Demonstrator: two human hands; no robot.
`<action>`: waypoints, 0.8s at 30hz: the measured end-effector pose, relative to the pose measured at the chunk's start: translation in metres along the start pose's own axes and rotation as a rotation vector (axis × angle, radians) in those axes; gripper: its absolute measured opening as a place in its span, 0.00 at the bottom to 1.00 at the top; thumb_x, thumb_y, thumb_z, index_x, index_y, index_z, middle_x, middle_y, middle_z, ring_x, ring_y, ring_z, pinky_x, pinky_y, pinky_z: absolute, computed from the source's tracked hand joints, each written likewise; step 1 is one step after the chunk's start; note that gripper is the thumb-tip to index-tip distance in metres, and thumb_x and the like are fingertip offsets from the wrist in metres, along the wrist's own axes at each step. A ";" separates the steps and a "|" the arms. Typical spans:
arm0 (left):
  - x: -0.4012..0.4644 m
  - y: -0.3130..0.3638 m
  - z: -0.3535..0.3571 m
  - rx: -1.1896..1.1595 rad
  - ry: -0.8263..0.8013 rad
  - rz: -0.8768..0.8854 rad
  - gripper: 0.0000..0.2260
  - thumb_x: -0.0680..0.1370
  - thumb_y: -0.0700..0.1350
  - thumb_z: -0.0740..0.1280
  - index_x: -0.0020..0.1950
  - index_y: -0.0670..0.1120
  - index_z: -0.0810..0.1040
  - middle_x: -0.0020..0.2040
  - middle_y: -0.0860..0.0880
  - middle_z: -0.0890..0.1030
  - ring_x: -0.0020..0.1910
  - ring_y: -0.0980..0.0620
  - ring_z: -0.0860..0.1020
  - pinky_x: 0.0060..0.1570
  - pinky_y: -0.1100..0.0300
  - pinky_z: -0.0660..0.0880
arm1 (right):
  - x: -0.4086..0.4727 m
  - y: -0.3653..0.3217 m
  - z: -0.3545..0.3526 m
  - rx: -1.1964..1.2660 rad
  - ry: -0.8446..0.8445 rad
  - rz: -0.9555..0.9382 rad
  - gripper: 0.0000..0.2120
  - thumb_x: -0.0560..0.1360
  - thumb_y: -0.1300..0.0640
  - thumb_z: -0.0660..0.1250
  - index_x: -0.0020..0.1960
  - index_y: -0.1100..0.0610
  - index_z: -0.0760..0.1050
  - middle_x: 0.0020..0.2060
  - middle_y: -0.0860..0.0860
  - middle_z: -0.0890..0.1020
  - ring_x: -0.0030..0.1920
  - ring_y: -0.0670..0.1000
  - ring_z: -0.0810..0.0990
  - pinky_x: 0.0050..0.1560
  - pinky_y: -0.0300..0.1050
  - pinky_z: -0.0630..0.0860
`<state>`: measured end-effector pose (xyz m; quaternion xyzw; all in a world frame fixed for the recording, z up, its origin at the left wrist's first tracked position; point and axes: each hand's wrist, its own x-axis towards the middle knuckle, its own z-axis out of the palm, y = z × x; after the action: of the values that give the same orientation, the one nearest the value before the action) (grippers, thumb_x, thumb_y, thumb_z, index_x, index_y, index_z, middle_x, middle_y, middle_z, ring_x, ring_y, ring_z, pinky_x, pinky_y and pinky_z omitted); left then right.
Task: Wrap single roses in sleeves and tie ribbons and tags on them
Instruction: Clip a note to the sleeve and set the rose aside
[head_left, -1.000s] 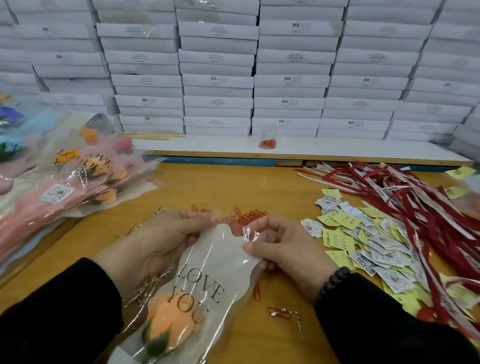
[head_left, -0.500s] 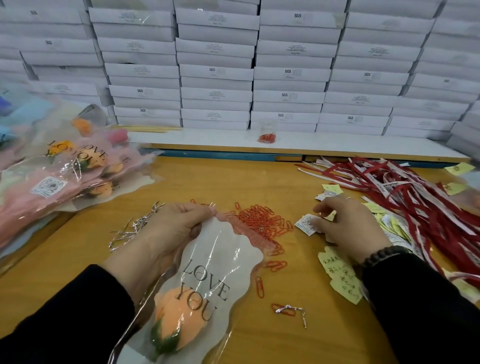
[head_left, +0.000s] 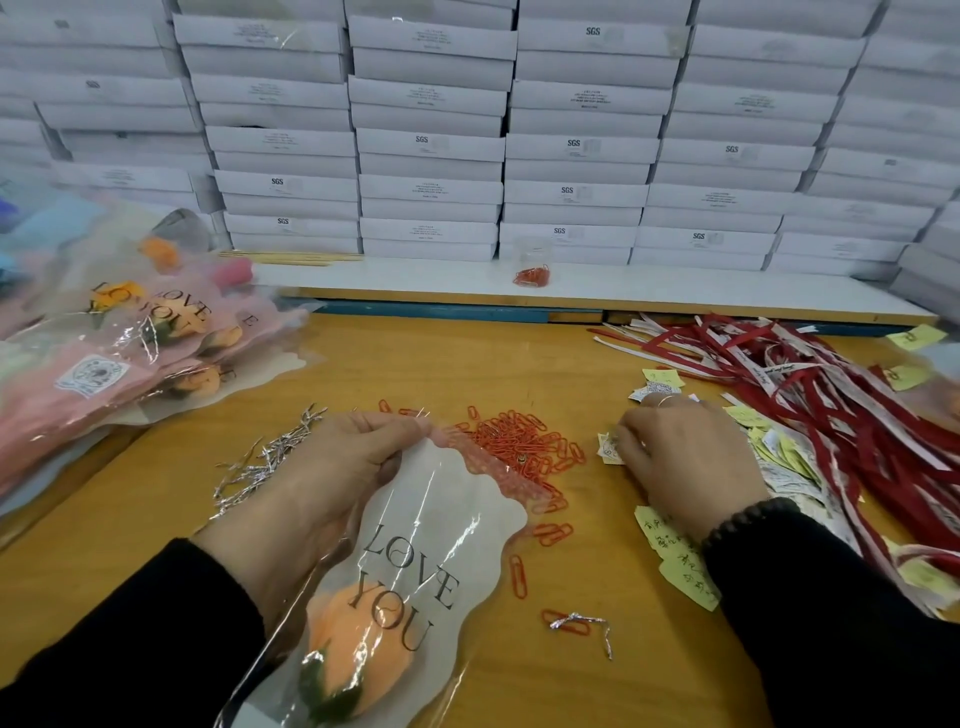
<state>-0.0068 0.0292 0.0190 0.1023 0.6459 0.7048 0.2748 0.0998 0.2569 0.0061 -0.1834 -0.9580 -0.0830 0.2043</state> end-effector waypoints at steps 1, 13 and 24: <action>0.000 0.000 0.000 -0.010 -0.002 -0.001 0.11 0.75 0.39 0.65 0.49 0.31 0.80 0.34 0.37 0.78 0.21 0.51 0.75 0.22 0.65 0.74 | 0.000 0.000 -0.001 0.030 0.068 0.023 0.15 0.79 0.54 0.55 0.46 0.57 0.79 0.42 0.50 0.79 0.43 0.52 0.76 0.45 0.45 0.68; -0.003 0.004 0.006 -0.079 -0.015 -0.005 0.09 0.76 0.37 0.65 0.42 0.32 0.79 0.29 0.39 0.79 0.21 0.50 0.76 0.22 0.65 0.75 | 0.003 -0.039 -0.026 1.464 -0.078 0.363 0.07 0.75 0.65 0.65 0.43 0.56 0.79 0.26 0.46 0.81 0.24 0.41 0.75 0.26 0.31 0.72; -0.002 0.003 0.007 -0.056 -0.029 -0.019 0.08 0.74 0.39 0.67 0.43 0.34 0.81 0.38 0.36 0.79 0.28 0.47 0.76 0.28 0.61 0.76 | 0.010 -0.073 -0.036 1.584 -0.247 0.245 0.11 0.72 0.70 0.66 0.49 0.57 0.74 0.34 0.51 0.80 0.35 0.45 0.83 0.33 0.34 0.77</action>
<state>-0.0021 0.0336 0.0229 0.0987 0.6230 0.7183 0.2936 0.0760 0.1848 0.0371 -0.0958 -0.7212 0.6637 0.1737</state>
